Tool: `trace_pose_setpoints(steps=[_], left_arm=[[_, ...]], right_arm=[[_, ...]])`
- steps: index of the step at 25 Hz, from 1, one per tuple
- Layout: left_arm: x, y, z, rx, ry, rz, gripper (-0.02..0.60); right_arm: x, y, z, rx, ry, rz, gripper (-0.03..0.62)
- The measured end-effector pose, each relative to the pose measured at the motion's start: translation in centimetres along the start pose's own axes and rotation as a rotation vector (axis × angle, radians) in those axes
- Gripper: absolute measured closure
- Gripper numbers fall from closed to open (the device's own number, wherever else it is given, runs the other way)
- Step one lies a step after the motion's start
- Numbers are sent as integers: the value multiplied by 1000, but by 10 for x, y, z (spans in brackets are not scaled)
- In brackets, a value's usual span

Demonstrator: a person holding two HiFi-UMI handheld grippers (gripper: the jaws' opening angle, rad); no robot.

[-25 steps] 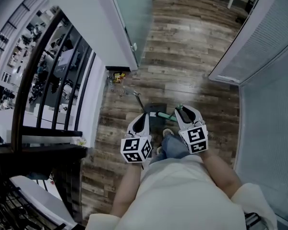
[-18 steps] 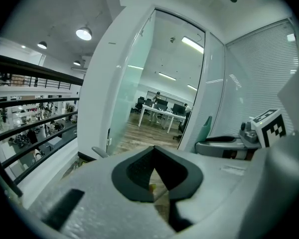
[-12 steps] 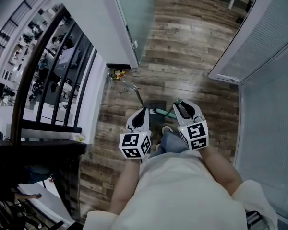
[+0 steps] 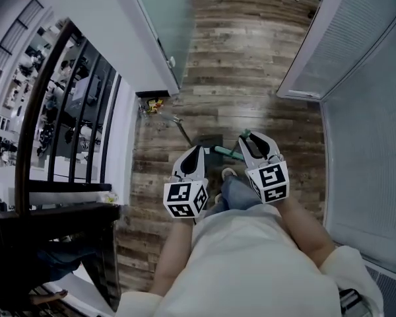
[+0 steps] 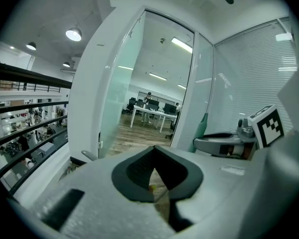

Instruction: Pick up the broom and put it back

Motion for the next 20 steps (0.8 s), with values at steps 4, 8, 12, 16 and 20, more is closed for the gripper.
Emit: trace_pose_setpoints(steps=[4,8,12,16,20], left_arm=[[-3,4,5,-41,-18,4,575],[-3,9,14,-89,-35,11,575],[-2,17,28,-137,-55,23,575],[0,25,40,-189,-73,41,575],[1,34,53,-233,-84,53,575]], right_arm=[[-3,10,-9,-54,-3,22,502],[-5,21,-17,-111,-8,40,502],[-8,39,-26,-174,-11,61,502],[-12,56,-38,-234,-16,78,502],[-16,73,-49,-290,-16,93,502]])
Point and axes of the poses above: the fingertips, and each gripper's own axes: z forward along the fingers, y to its right, x out of its top, the point moved 10 cm from there along -z, backward along the fingers, and after that the axes turned 14 degrees about -x, right-handed, at the moved point
